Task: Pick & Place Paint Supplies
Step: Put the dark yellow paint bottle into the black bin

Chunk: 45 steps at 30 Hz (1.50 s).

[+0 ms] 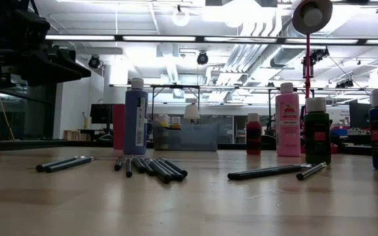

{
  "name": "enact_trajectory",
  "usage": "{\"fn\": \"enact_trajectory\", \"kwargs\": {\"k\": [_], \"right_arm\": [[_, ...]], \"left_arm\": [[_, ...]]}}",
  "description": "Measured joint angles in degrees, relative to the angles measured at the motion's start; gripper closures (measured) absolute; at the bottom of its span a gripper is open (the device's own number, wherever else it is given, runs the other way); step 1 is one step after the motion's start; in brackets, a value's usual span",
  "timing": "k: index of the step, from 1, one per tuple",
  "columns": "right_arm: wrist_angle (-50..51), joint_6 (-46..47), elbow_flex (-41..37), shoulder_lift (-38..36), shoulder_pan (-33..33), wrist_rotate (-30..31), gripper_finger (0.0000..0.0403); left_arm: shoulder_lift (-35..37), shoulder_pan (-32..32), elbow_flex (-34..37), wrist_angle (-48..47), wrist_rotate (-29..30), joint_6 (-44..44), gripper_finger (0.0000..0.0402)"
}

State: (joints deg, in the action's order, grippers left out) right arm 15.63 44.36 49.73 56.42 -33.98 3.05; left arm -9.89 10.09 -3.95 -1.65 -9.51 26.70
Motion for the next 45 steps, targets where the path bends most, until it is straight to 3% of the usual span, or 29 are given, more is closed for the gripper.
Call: {"fn": "enact_trajectory", "kwargs": {"k": [6, 11, 18, 22, 33, 38, 42, 45], "right_arm": [[4.2, -3.5, 11.7, 11.2, -6.0, 4.1, 0.0400], [9.8, 1.0, 17.0, 18.3, -8.9, 4.5, 0.0400], [10.0, 13.7, 17.6, 24.3, -11.0, -0.6, 0.0400], [9.9, 17.7, 17.6, 27.0, -11.9, 0.1, 0.0400], [10.3, 21.9, 17.6, 30.4, -12.2, -0.5, 0.0397], [11.1, 22.1, 17.6, 30.4, -11.0, -2.1, 0.0349], [13.1, 21.9, 17.6, 30.6, -9.4, -3.6, 0.0281], [12.9, 16.8, 17.6, 30.8, -8.1, -4.8, 0.0230]], "left_arm": [[0.0, 0.0, 0.0, 0.0, 0.0, 0.0, 0.0254], [0.0, 0.0, 0.0, 0.0, 0.0, 0.0, 0.0254], [0.0, 0.0, 0.0, 0.0, 0.2, 0.0, 0.0254], [0.0, 0.0, 0.0, 0.0, 0.2, 0.0, 0.0254], [0.0, 0.0, -0.1, 0.0, 0.2, 0.0, 0.0254], [0.0, 0.0, -0.1, 0.0, 0.1, 0.0, 0.0254], [0.0, 0.0, -0.1, 0.0, 0.1, 0.0, 0.0254], [0.0, 0.0, -0.1, 0.0, 0.1, 0.0, 0.0254]]}}
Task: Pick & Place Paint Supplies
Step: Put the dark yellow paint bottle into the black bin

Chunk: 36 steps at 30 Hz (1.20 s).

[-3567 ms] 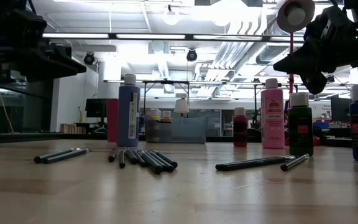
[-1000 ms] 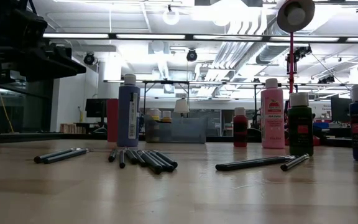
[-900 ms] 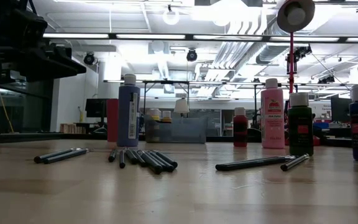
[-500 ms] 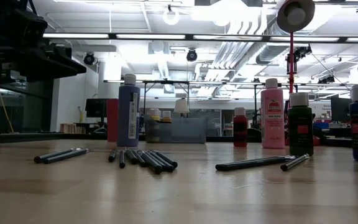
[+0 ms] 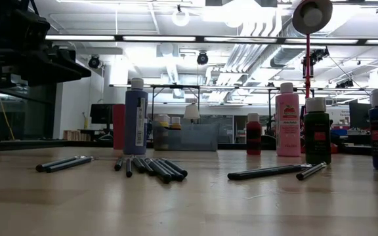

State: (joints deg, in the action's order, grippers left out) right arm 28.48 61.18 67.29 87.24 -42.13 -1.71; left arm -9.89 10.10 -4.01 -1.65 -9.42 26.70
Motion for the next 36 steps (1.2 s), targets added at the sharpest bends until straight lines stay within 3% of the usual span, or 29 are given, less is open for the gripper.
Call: {"fn": "enact_trajectory", "kwargs": {"k": [4, 9, 15, 24, 36], "right_arm": [[0.2, -12.5, 0.0, 0.8, 0.1, 0.1, 0.0193], [3.3, -26.4, 0.0, 2.2, -1.1, 1.7, 0.0188], [6.8, -36.7, 0.1, 2.6, -0.8, 7.3, 0.0188], [10.1, -44.6, 0.0, 4.0, -0.6, 7.6, 0.0188], [10.1, -48.4, 0.1, 6.7, 1.2, 5.6, 0.0188]], "left_arm": [[0.0, 0.0, 0.0, 0.0, -0.1, 0.0, 0.0254], [0.0, 0.0, 0.0, 0.0, -0.1, 0.0, 0.0254], [0.0, 0.0, 0.0, 0.0, -0.1, 0.0, 0.0254], [0.0, 0.0, 0.0, -0.1, -0.1, 0.0, 0.0254], [0.0, 0.0, 0.0, -0.7, 0.1, 0.0, 0.0254]]}}
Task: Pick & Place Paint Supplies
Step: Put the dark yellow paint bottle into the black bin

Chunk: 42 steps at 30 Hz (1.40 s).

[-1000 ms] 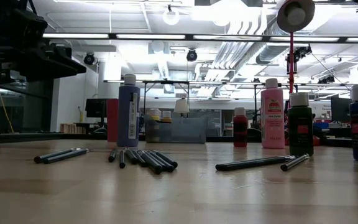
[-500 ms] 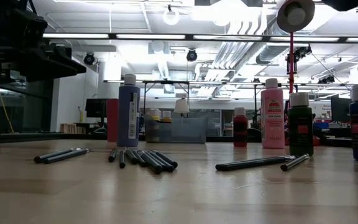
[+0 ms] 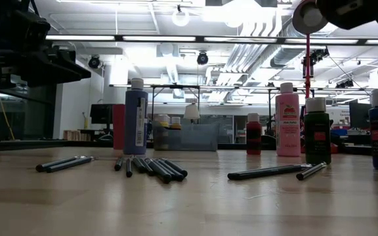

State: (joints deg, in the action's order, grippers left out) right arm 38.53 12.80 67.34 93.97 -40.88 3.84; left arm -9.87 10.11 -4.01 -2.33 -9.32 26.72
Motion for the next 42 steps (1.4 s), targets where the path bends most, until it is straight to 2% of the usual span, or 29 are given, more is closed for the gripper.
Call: {"fn": "enact_trajectory", "kwargs": {"k": [4, 15, 23, 27, 34, 42], "right_arm": [[-0.4, -0.6, 0.0, 0.6, 0.1, -1.4, 0.0203], [-1.3, -0.4, 0.0, 1.9, 0.2, -1.8, 0.0283], [-5.1, 6.1, 0.1, 0.6, 2.1, 1.3, 0.0280], [-3.0, 9.9, 2.8, -0.1, 5.3, 1.2, 0.0288], [3.4, 12.0, 12.0, -0.3, 14.4, 3.5, 0.0285], [6.1, 6.3, 18.7, -0.4, 28.0, 4.2, 0.0286]], "left_arm": [[0.0, 0.0, 0.0, -0.5, 0.0, 0.0, 0.0254], [0.0, 0.0, 0.0, -0.9, 0.0, 0.0, 0.0254], [0.0, 0.0, 0.0, -0.9, -0.1, 0.0, 0.0254], [0.0, 0.0, 0.0, -0.9, -0.3, 0.0, 0.0254], [0.0, 0.0, 0.0, -0.9, -0.2, 0.0, 0.0254], [0.0, 0.0, 0.0, -0.9, -0.2, 0.0, 0.0254]]}}
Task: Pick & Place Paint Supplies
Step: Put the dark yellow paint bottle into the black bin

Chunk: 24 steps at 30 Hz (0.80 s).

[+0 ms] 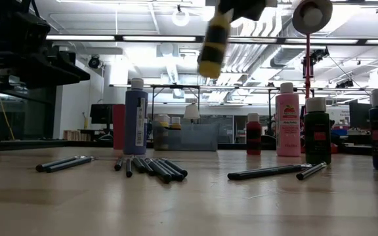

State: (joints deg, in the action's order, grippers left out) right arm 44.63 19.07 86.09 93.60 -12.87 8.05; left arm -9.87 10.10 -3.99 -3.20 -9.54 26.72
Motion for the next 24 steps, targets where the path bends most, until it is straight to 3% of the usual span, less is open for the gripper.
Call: {"fn": "enact_trajectory", "kwargs": {"k": [14, 24], "right_arm": [[-5.6, -20.8, 0.3, 0.0, 25.6, -1.1, 0.0282], [-11.4, -22.0, 0.3, 4.2, 36.3, -4.1, 0.0279]], "left_arm": [[0.0, 0.0, 0.0, 0.0, 0.0, 0.0, 0.0254], [0.0, 0.0, 0.0, 0.0, 0.3, 0.0, 0.0254]]}}
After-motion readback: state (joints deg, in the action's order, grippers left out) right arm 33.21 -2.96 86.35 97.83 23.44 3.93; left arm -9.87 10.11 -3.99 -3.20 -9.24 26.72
